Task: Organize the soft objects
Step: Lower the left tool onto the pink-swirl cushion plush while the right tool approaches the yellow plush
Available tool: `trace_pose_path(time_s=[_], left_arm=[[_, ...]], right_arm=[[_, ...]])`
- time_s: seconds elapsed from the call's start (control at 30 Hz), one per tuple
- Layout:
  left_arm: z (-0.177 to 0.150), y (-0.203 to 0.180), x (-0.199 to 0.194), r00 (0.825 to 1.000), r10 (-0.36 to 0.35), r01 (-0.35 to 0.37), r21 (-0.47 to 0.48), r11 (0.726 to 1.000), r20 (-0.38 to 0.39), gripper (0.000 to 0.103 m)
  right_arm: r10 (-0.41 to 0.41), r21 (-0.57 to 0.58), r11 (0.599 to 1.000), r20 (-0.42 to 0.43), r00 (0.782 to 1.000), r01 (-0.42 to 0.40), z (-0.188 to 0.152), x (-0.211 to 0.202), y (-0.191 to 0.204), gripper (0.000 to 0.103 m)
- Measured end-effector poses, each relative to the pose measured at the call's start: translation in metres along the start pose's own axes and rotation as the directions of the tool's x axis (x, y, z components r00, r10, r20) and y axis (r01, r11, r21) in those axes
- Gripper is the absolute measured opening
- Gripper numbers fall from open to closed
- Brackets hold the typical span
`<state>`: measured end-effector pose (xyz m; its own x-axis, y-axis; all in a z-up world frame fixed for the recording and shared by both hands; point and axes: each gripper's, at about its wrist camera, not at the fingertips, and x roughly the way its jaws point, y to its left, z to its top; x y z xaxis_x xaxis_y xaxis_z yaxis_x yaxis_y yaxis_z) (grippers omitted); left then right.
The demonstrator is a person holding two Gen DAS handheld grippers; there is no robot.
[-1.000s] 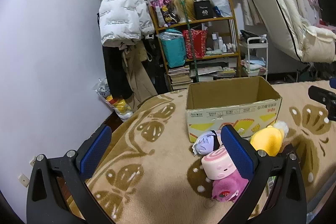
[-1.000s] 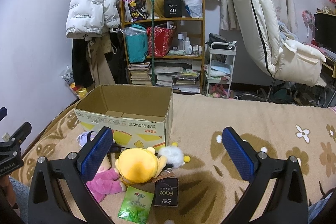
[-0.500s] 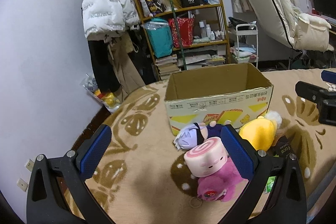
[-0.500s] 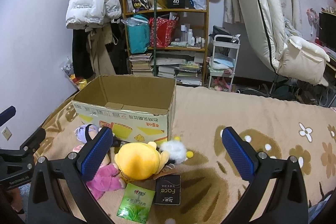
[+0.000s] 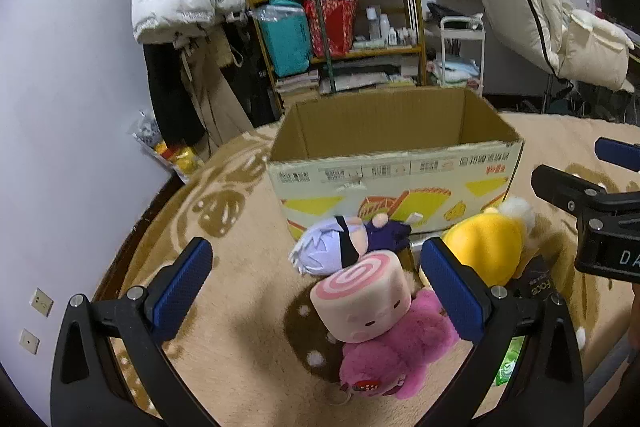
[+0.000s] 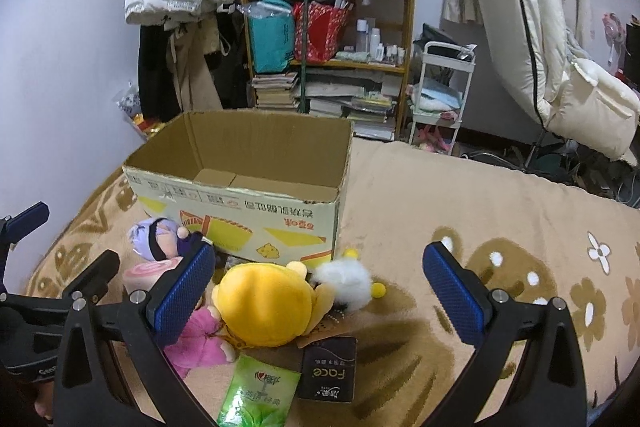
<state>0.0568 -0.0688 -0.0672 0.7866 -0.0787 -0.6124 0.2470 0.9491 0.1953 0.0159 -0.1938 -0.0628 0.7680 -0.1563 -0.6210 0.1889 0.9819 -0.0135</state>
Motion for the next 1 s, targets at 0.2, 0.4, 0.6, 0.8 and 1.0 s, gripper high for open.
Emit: trace_pose_path(time_s=[0.2, 0.4, 0.6, 0.8, 1.0], left_arm=[[-0.004, -0.001, 0.018, 0.998, -0.019, 0.018, -0.011, 1.0, -0.053, 0.103], [-0.01, -0.005, 0.032, 0.993, -0.04, 0.04, -0.005, 0.999, -0.107, 0.103], [-0.018, -0.006, 0.045, 0.991, -0.037, 0.04, 0.023, 0.999, -0.131, 0.103], [-0.019, 0.001, 0.046, 0.988, -0.075, 0.076, -0.001, 0.997, -0.134, 0.103], [-0.024, 0.0, 0.062, 0.977, -0.087, 0.088, -0.005, 0.996, -0.193, 0.103]], right_arm=[[0.023, -0.009, 1.0, -0.056, 0.998, -0.024, -0.003, 0.019, 0.001, 0.103], [0.059, 0.026, 0.998, -0.131, 0.99, -0.056, -0.009, 0.043, -0.004, 0.103], [0.109, 0.076, 0.993, -0.21, 0.972, -0.095, -0.018, 0.066, -0.01, 0.093], [0.158, 0.122, 0.984, -0.249, 0.955, -0.131, -0.023, 0.078, -0.013, 0.093], [0.184, 0.136, 0.979, -0.298, 0.937, -0.149, -0.028, 0.092, -0.009, 0.093]])
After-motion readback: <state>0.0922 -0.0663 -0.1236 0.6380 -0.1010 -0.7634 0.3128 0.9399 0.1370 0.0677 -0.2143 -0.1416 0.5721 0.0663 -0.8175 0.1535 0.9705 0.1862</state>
